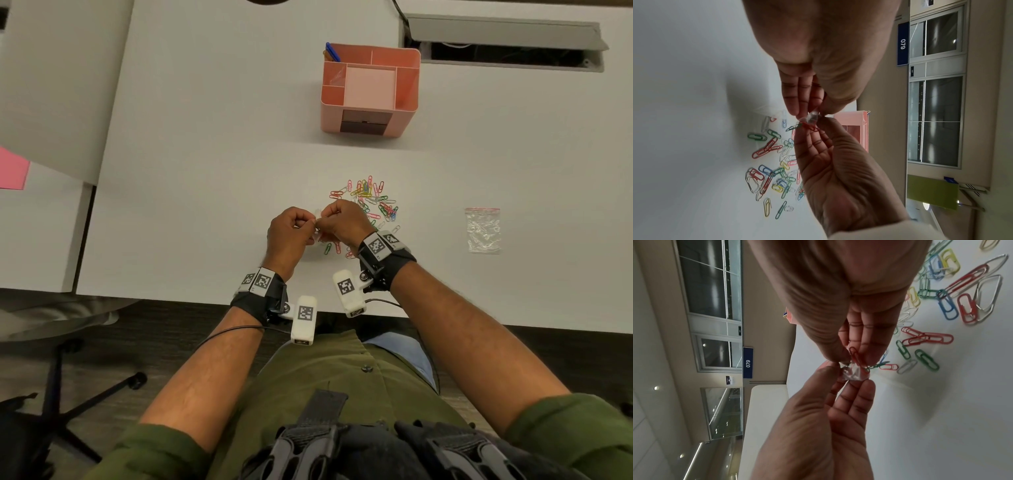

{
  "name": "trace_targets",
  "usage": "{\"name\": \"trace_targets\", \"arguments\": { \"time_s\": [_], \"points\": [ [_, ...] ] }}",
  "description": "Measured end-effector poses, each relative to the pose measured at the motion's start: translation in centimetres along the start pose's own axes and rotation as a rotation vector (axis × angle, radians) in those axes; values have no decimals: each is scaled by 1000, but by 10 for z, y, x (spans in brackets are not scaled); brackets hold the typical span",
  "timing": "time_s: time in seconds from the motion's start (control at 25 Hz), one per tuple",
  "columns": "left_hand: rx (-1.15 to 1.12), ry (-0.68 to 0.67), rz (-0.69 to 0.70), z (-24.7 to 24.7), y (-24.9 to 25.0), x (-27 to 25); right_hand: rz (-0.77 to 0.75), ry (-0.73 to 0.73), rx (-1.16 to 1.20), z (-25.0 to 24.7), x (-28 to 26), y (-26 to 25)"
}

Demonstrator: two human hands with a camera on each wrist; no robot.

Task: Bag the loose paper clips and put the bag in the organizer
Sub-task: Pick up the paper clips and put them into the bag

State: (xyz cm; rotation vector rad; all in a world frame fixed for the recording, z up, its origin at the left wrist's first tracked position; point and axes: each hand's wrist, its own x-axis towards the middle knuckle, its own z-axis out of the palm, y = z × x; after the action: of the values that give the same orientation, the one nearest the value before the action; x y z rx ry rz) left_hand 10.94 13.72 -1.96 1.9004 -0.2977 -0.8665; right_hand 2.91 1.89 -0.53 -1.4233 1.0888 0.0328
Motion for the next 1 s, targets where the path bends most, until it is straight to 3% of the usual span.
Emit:
{"name": "trace_targets", "arguments": {
  "time_s": [0.32,0.6,0.8,1.0],
  "points": [
    [-3,-6,3,2,4,-1,-33,49,-112,2,2,2],
    [-8,51,-10,3,1,0,-26,17,-67,-3,5,3],
    [-56,66,-27,4,0,2,20,-38,105,-7,-8,9],
    [-125,83,-59,4,2,2,-36,-104,-6,-4,-14,24]
  ]
}}
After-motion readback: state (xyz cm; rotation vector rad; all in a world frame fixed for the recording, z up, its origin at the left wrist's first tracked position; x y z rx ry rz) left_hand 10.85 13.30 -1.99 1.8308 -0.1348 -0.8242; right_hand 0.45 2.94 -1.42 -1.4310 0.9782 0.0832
